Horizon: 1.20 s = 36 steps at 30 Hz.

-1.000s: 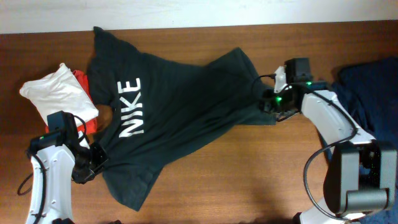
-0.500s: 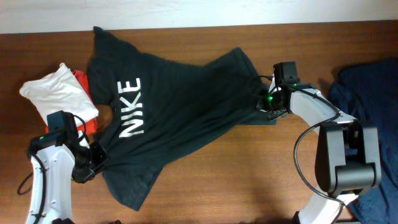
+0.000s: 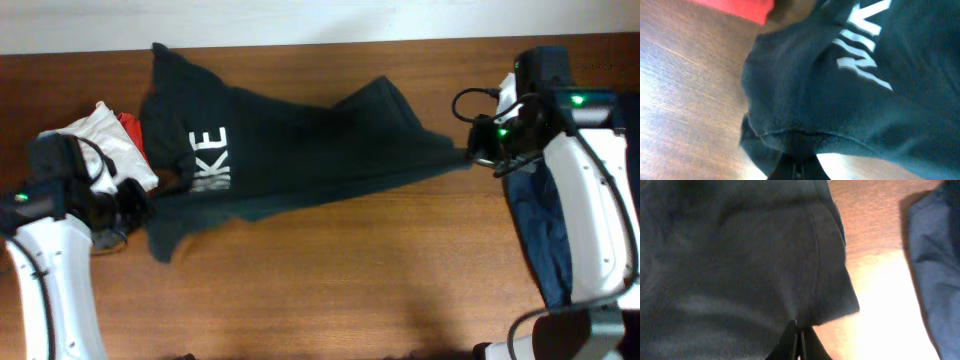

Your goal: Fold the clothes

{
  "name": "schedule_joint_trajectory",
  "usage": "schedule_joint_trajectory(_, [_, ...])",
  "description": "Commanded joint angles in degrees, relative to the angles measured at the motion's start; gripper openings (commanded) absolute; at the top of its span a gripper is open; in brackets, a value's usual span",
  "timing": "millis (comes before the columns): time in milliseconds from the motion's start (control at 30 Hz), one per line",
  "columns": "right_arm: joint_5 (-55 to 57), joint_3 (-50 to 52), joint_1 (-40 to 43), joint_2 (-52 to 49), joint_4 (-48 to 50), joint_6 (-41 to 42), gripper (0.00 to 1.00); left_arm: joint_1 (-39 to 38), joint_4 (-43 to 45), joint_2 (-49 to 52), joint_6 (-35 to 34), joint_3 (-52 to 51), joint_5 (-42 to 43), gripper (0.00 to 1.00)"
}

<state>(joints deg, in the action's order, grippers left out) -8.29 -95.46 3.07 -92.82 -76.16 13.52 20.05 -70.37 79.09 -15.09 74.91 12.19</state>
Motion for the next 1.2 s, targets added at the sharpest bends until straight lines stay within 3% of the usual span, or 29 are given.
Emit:
schedule_joint_trajectory(0, [4.98, -6.47, 0.39, 5.16, -3.96, -1.33, 0.04, 0.35, -5.01, -0.68, 4.35, 15.3, 2.21, 0.0])
schedule_joint_trajectory(300, [17.57, -27.06, 0.39, 18.67, -2.93, -1.29, 0.04, 0.35, -6.67, -0.94, 4.5, 45.92, 5.88, 0.0])
schedule_joint_trajectory(500, [18.01, -29.33, 0.39, 15.06, 0.02, -1.36, 0.04, -0.26, 1.81, 0.33, 4.48, 48.57, 8.02, 0.0])
schedule_joint_trajectory(600, [18.01, -29.33, 0.39, 8.04, 0.83, -2.1, 0.04, -4.76, 5.51, 5.97, 4.48, 48.54, 8.0, 0.0])
schedule_joint_trajectory(767, [18.01, -29.33, 0.92, -4.61, 11.85, -4.72, 0.04, -10.58, 19.02, 20.24, 4.5, 48.57, 7.72, 0.0])
schedule_joint_trajectory(833, [18.01, -29.33, 1.66, -8.7, 21.11, -4.7, 0.04, -10.69, 31.43, 26.53, 3.76, 48.57, 7.76, 0.0])
schedule_joint_trajectory(1000, [18.05, -32.13, 4.22, -8.81, 35.52, -3.13, 0.04, -10.54, 57.05, 29.49, -7.82, 48.98, 7.54, 0.0])
schedule_joint_trajectory(1100, [18.01, -37.7, 7.69, -8.7, 33.0, -2.34, 0.04, -9.84, 61.77, 29.49, -9.57, 54.34, 7.69, 0.0])
schedule_joint_trajectory(1167, [18.01, -38.91, 9.25, -8.63, 27.36, -2.36, 0.04, -9.51, 54.12, 29.46, -9.51, 59.67, 10.93, 0.0])
